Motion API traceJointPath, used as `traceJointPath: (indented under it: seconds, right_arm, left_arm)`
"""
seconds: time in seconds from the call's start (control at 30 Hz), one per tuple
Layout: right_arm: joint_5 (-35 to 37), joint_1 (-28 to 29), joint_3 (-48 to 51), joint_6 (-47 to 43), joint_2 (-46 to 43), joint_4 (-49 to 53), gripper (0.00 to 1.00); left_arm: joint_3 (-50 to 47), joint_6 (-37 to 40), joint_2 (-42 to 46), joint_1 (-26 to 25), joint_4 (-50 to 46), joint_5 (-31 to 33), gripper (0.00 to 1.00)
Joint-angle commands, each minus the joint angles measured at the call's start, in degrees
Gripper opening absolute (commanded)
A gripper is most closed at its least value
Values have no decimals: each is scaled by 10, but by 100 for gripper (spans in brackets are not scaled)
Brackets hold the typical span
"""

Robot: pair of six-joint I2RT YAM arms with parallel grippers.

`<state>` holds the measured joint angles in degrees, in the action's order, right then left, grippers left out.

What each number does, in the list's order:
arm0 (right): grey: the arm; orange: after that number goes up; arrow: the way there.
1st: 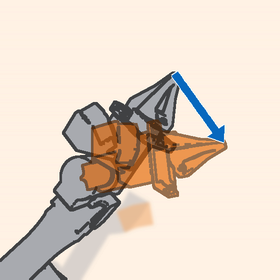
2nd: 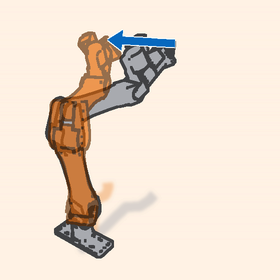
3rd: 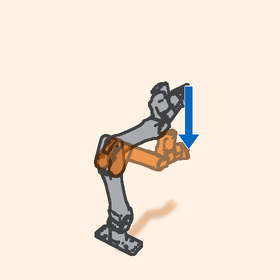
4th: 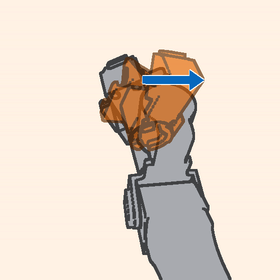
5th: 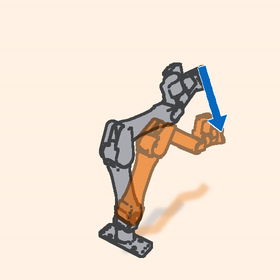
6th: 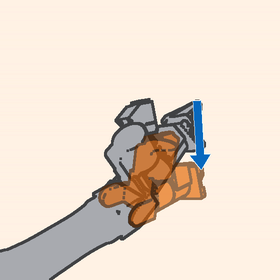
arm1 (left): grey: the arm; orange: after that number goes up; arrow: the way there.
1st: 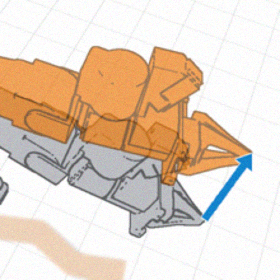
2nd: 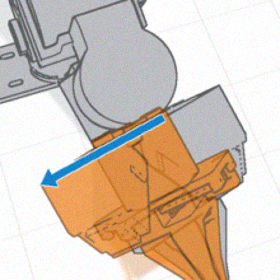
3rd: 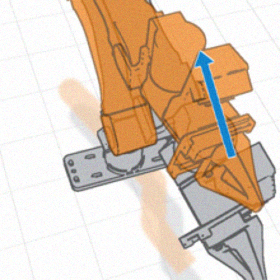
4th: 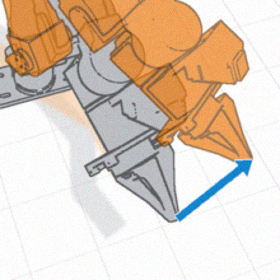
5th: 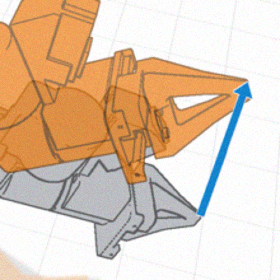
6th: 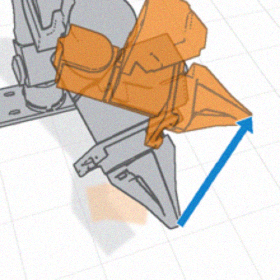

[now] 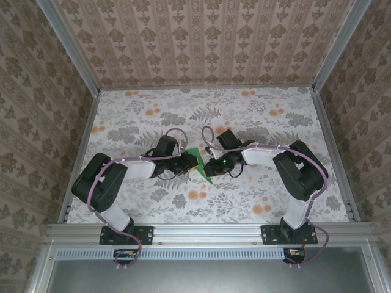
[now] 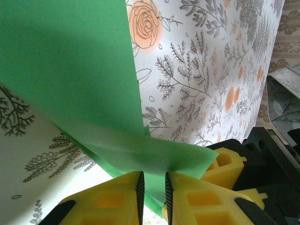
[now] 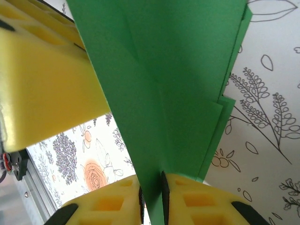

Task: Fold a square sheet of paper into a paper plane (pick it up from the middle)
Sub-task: Fold the wing for the fifth time at the center of the table.

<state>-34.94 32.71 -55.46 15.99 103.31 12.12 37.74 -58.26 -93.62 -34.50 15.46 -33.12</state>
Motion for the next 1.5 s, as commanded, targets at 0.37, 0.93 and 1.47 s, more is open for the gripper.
traceJointPath:
  seconds: [0.37, 0.93, 1.47]
  right_arm:
    - [-1, 12, -20, -39, 33, 22, 14]
    - [45, 20, -16, -44, -14, 21, 23]
    - [50, 35, -35, -52, 13, 26, 9]
  left_arm:
    - [-15, -3, 13, -7, -4, -5, 22]
    - [-14, -2, 7, -8, -6, -1, 21]
    - [-16, -4, 12, -8, -7, 1, 20]
